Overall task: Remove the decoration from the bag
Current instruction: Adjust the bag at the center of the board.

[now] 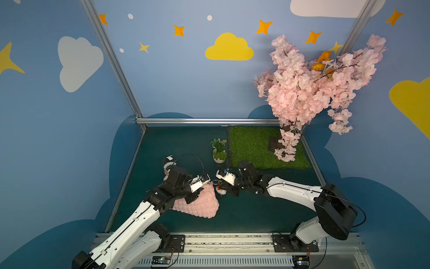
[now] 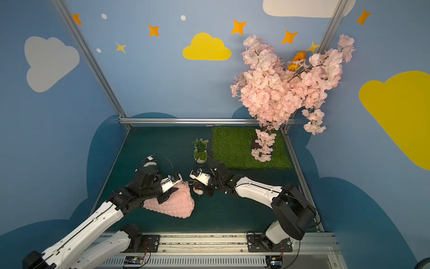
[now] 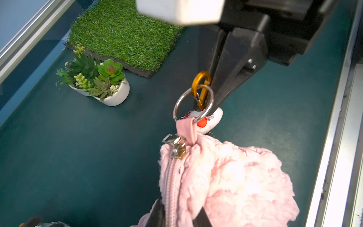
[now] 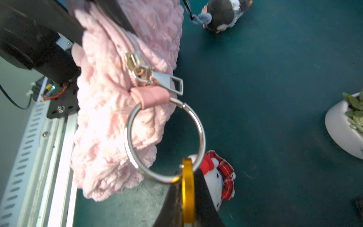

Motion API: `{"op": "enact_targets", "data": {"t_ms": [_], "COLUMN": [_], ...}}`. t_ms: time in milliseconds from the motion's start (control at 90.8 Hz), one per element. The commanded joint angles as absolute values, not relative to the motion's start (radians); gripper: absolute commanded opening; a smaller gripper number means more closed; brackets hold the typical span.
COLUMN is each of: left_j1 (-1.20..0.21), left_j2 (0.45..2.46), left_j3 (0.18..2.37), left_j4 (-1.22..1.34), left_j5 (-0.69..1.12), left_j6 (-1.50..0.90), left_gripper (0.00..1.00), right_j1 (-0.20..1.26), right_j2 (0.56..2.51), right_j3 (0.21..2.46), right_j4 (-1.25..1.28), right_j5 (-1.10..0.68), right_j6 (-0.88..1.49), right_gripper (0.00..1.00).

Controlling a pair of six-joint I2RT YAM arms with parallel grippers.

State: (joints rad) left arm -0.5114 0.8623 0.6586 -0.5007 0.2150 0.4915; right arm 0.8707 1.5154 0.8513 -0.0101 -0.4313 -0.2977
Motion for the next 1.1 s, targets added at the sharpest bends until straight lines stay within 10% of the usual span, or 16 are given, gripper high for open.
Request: {"op": "enact_targets", "data": {"t_ms": [0, 1090], "left_j1": [-0.511, -0.536], "left_j2": [0.872, 0.974], "left_j3": [0.643, 0.719], "left_j4": [-0.49, -0.371], "left_j5": [0.283, 0.648], "left_j6": [0.462, 0.046], "left_gripper": [0.24, 0.5], "right_j1": [0.886, 0.923], "right_j2": [1.467, 1.31], "right_j3": [0.881, 0.874], "right_j4": [-0.158, -0.145], "right_j5": [-0.327, -0.255], "right_j6": [-0.397, -0.492], "right_gripper": [0.04, 0.02]}}
